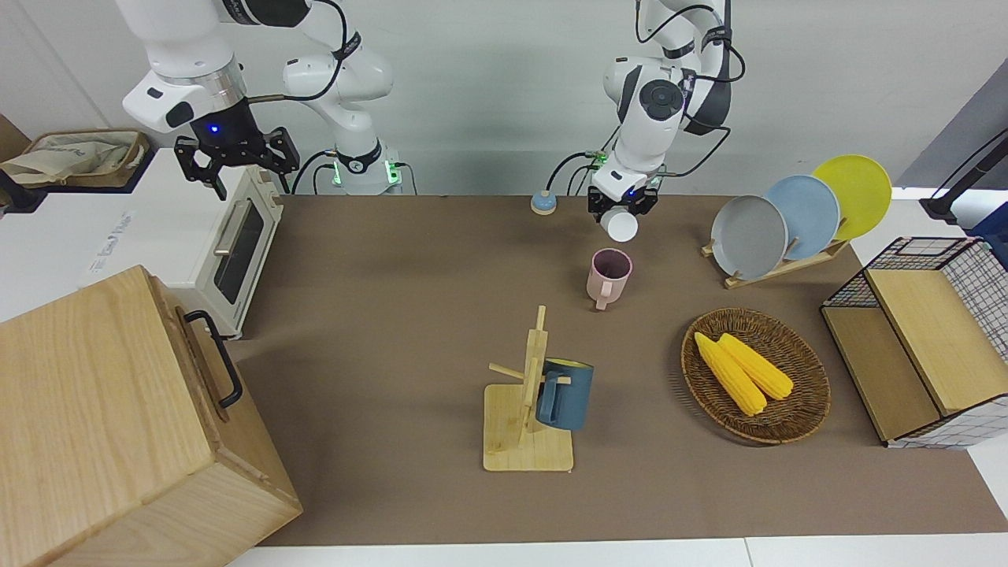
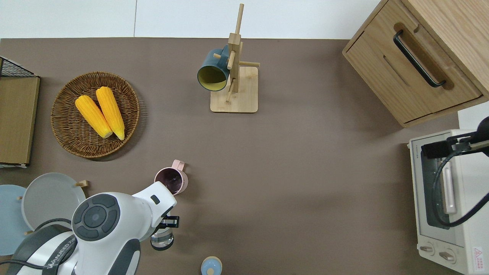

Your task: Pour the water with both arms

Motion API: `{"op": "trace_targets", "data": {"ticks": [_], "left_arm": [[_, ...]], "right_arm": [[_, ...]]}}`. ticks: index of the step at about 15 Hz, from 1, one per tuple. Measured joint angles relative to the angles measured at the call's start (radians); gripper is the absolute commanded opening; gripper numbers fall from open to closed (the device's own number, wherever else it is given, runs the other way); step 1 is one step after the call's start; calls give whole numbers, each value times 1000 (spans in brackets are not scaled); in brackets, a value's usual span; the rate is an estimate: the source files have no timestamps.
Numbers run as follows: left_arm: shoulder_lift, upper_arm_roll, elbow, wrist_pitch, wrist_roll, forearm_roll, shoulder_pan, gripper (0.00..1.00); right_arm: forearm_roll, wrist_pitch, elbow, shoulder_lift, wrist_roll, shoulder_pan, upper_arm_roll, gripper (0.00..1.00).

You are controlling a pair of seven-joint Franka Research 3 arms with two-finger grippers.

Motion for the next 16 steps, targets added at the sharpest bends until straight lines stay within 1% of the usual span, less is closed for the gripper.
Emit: {"op": "trace_targets", "data": {"ticks": [4, 7, 11, 16], "left_arm": [[0, 0, 2, -3, 0, 0, 0, 0], [0, 3, 5, -9, 0, 0, 0, 0], [-1, 4, 11, -15, 0, 0, 0, 0], [-5, 7, 13, -6, 0, 0, 1, 0]], "right_arm": [[0, 0, 9, 0, 0, 4, 10, 992], [1, 0, 9, 0, 0, 7, 13, 992], [1, 0, 9, 0, 0, 10, 25, 992], [1, 0, 9, 0, 0, 11, 25, 992]]}}
